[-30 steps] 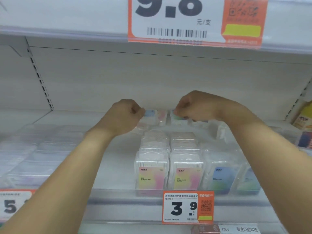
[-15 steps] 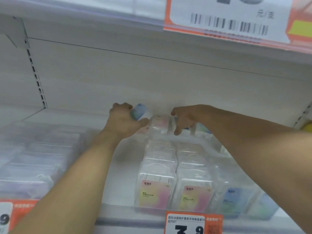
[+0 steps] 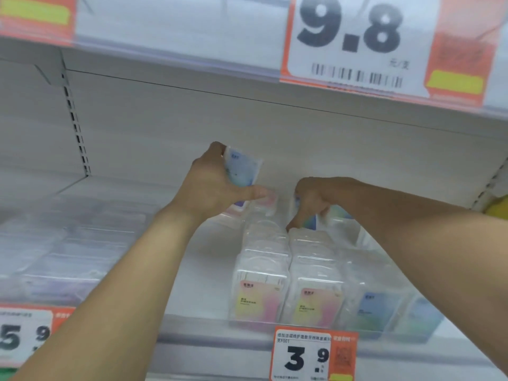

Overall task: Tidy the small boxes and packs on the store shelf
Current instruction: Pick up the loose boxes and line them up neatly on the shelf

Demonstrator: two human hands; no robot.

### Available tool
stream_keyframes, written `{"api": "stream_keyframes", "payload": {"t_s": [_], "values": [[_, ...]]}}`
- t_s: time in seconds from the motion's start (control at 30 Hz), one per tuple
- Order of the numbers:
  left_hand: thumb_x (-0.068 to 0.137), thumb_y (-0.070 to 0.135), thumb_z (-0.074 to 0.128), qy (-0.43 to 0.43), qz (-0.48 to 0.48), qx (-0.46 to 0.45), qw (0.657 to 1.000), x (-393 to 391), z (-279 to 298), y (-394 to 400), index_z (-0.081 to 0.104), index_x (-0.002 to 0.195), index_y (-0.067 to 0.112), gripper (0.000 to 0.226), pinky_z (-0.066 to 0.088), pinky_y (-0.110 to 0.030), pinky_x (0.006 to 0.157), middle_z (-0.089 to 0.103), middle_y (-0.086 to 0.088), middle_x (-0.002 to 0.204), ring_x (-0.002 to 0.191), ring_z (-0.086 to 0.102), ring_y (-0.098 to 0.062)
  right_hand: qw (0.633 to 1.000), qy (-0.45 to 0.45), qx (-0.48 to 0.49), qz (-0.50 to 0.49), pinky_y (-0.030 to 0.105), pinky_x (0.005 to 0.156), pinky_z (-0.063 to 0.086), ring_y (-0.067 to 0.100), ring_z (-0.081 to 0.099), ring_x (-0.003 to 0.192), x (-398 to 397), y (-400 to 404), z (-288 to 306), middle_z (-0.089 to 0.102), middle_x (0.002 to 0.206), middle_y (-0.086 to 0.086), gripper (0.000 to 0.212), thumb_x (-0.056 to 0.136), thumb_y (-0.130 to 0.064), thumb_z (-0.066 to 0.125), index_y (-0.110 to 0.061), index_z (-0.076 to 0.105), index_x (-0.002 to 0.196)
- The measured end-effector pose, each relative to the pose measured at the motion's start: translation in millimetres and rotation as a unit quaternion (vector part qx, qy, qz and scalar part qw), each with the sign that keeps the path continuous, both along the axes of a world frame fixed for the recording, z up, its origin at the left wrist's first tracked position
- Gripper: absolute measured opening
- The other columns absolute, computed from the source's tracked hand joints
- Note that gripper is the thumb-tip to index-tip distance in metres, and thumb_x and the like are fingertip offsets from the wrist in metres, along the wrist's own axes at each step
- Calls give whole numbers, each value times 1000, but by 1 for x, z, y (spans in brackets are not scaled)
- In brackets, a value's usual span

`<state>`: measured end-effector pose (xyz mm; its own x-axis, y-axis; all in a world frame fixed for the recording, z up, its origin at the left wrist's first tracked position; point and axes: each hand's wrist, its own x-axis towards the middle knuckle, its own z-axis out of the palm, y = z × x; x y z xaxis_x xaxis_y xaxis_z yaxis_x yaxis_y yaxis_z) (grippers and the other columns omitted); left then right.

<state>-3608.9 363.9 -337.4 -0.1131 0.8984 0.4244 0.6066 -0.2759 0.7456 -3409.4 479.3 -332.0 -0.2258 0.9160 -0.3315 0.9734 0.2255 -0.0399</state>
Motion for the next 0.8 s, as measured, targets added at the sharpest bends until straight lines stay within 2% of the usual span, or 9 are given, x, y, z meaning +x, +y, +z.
{"api": "stream_keyframes", "payload": {"t_s": [0.07,0.13,0.27,0.33,0.4,0.47,0.57,0.63,0.8], "values": [[63,47,85,1,7,22,1000,3,1,0,55,102,10,62,46,-17,63,67,2,83,78,64,-5,998,30,52,8,23,63,52,17,62,90,3,-9,9,56,111,-1,103,36,-65,91,-14,59,120],[73,46,77,-23,24,39,999,9,4,-1,58,100,8,50,48,-27,69,65,-3,92,85,61,-20,983,91,157,22,25,67,44,17,55,91,11,-18,22,57,103,-3,80,48,-55,93,-15,60,109],[75,48,76,-75,32,38,996,19,14,-4,59,95,3,52,49,-32,69,65,-11,92,84,62,-26,900,332,282,-14,23,52,46,20,62,76,30,-50,45,62,100,1,48,71,-37,86,-15,58,103],[72,44,79,-79,26,36,996,24,21,-9,61,91,4,47,46,-21,62,63,-9,84,73,60,-21,858,423,290,-31,20,45,48,16,68,60,40,-77,53,65,102,0,41,77,-30,83,-17,61,108],[73,38,80,-77,13,46,996,31,32,-16,62,92,11,38,37,-7,51,59,3,78,65,55,-7,825,487,284,-40,27,55,57,17,70,58,51,-102,57,68,107,2,33,84,-21,76,-19,62,113],[76,35,78,-71,-16,58,996,41,43,-24,63,103,18,35,40,-3,54,62,10,88,75,58,-1,793,537,284,-55,34,70,62,20,73,65,64,-121,57,69,112,4,29,89,-10,67,-23,63,114],[85,34,70,-36,-59,57,996,65,53,-33,58,118,28,36,42,0,57,58,13,109,90,59,-8,765,556,309,-96,37,81,61,22,75,72,88,-140,54,70,113,0,38,91,-8,65,-31,63,122],[87,36,67,-4,-52,58,997,85,53,-34,57,119,28,35,39,-2,59,54,13,108,93,53,-11,752,574,303,-120,34,80,61,21,75,73,105,-151,47,68,116,4,37,92,-13,67,-30,63,124],[80,34,73,45,9,78,996,129,50,-31,65,109,19,34,47,-23,72,60,4,106,98,57,-18,709,634,257,-169,24,70,59,15,73,71,139,-167,28,73,105,5,27,92,-24,68,-35,63,116]]}}
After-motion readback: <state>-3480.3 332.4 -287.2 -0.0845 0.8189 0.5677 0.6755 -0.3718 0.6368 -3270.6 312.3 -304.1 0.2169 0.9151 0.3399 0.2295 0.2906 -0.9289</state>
